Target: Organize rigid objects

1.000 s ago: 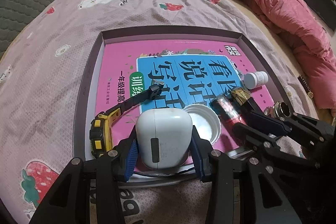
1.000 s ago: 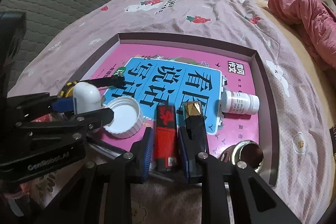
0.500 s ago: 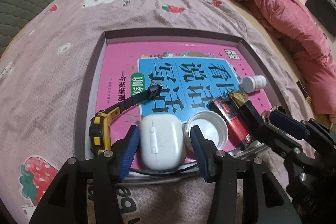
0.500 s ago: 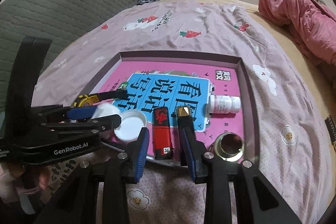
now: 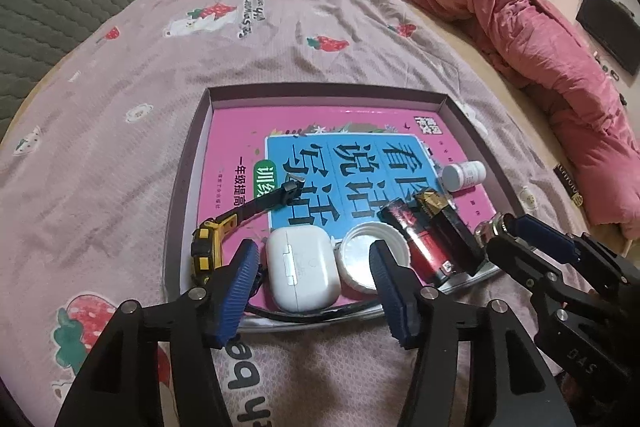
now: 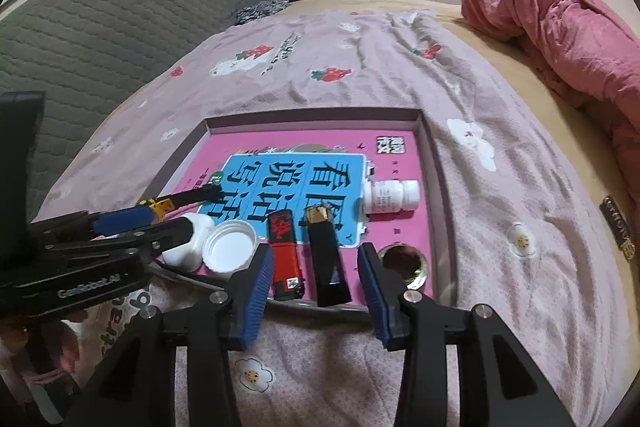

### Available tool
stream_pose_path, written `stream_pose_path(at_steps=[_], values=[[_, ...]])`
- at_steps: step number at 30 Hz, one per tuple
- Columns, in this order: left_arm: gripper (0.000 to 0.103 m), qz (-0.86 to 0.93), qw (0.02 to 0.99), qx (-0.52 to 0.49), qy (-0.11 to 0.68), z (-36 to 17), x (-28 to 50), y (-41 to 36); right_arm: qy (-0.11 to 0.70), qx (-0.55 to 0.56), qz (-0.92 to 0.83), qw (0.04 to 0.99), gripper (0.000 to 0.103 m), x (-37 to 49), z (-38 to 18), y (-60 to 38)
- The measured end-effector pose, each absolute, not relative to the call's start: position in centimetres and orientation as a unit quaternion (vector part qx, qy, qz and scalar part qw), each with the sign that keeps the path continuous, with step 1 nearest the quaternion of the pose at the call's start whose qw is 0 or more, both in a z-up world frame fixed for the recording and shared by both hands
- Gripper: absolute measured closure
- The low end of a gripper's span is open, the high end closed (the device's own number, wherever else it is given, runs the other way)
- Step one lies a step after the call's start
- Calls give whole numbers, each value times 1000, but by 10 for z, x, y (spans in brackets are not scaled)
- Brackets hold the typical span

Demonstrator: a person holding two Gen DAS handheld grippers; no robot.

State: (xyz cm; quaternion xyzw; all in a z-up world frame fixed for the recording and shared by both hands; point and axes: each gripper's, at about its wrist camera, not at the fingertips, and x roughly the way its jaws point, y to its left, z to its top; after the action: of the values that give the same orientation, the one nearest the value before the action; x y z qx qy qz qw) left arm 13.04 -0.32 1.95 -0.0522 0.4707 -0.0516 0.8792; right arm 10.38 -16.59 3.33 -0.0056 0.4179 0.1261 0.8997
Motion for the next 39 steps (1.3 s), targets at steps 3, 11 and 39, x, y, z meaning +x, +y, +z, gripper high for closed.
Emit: stream_pose_path(at_steps=[3, 11, 39], values=[[39, -49, 885, -49, 461, 28, 125, -5, 403, -14, 118, 907, 49, 97, 39, -165], [38, -50, 892, -48, 447, 41, 98, -12, 394, -12, 112, 912, 44, 79, 44, -167], [26, 0, 899, -38, 436, 40, 23, -2, 399, -19, 112, 910, 33, 4, 35, -163]])
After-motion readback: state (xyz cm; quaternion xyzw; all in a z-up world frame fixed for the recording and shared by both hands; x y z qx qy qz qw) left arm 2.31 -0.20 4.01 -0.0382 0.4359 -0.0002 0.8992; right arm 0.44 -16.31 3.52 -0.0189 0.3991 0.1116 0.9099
